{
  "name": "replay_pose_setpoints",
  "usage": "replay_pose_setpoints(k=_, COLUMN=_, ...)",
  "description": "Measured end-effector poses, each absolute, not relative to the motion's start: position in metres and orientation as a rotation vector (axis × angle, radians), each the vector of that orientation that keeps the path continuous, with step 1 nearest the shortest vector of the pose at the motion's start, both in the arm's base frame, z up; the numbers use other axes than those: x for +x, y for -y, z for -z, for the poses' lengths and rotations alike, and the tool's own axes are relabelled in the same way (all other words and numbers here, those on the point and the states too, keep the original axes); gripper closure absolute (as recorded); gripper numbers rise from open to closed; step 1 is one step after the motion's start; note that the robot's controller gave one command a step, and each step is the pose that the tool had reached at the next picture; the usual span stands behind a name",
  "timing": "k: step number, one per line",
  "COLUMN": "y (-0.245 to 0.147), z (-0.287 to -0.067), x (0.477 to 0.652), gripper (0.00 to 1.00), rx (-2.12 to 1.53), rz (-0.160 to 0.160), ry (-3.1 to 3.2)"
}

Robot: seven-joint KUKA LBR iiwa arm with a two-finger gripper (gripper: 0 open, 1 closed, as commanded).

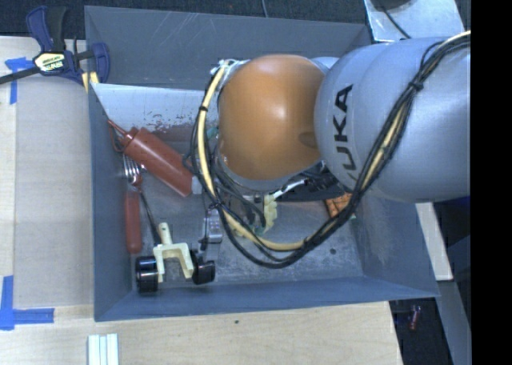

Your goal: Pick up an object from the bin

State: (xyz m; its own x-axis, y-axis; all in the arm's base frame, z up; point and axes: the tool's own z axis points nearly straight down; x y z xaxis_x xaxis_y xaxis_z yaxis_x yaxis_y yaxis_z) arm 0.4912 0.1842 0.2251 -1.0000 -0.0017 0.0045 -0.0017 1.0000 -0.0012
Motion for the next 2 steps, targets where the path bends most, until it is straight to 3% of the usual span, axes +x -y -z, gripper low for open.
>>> replay_pose_setpoints(k=1, y=-0.184, z=-0.228, x=0.493, gripper=0.0, rx=0.001, rz=0.001, ry=3.143)
replay_pose_setpoints(k=2, y=-0.169, z=-0.217, x=0.506, gripper=0.0, rx=0.074, rz=0.001, ry=3.142)
